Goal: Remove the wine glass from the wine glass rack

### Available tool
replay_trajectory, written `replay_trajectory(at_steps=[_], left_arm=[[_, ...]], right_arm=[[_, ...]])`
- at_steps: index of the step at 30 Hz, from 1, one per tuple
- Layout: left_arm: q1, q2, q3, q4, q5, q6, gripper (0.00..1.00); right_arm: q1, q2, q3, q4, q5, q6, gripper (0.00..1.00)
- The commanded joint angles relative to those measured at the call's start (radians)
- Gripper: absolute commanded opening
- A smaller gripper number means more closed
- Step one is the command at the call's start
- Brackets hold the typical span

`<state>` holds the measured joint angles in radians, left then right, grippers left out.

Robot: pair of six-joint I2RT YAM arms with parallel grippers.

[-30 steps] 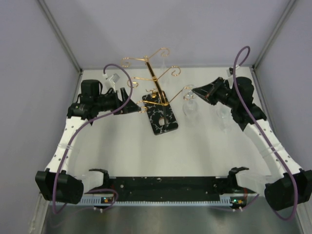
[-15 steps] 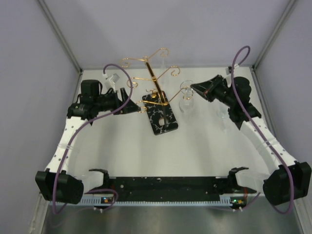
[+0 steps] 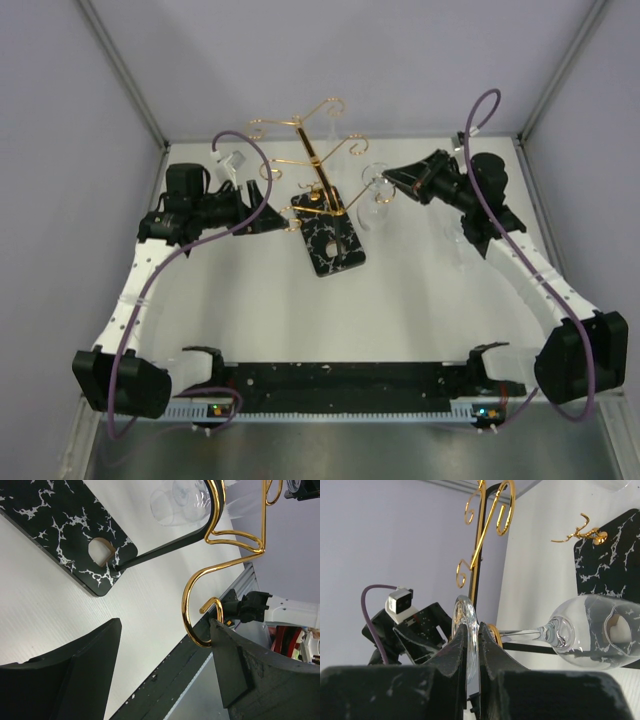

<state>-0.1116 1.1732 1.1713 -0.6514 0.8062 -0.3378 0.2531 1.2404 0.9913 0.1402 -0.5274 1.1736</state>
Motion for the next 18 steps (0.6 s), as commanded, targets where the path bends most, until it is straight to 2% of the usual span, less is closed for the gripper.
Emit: replay_trajectory(at_steps=[1,12,18], left_arm=[[0.003,-0.018,0.001,-0.047,-0.035,0.037,0.76],[0.003,-0.049,0.013,-0.083,-0.098,0.017,0.76],[0.003,-0.099,-0.028,-0.065,-0.068,-0.001,0.77]], right_arm=[[0.008,-0.002,0.087,0.105,-0.045,0.001,0.0],[0.049,-0.015,0.133,0.009,-0.115,-0.061,0.0],[0.08,-0.035,0.133,-0.056,-0.144,-0.092,0.0]])
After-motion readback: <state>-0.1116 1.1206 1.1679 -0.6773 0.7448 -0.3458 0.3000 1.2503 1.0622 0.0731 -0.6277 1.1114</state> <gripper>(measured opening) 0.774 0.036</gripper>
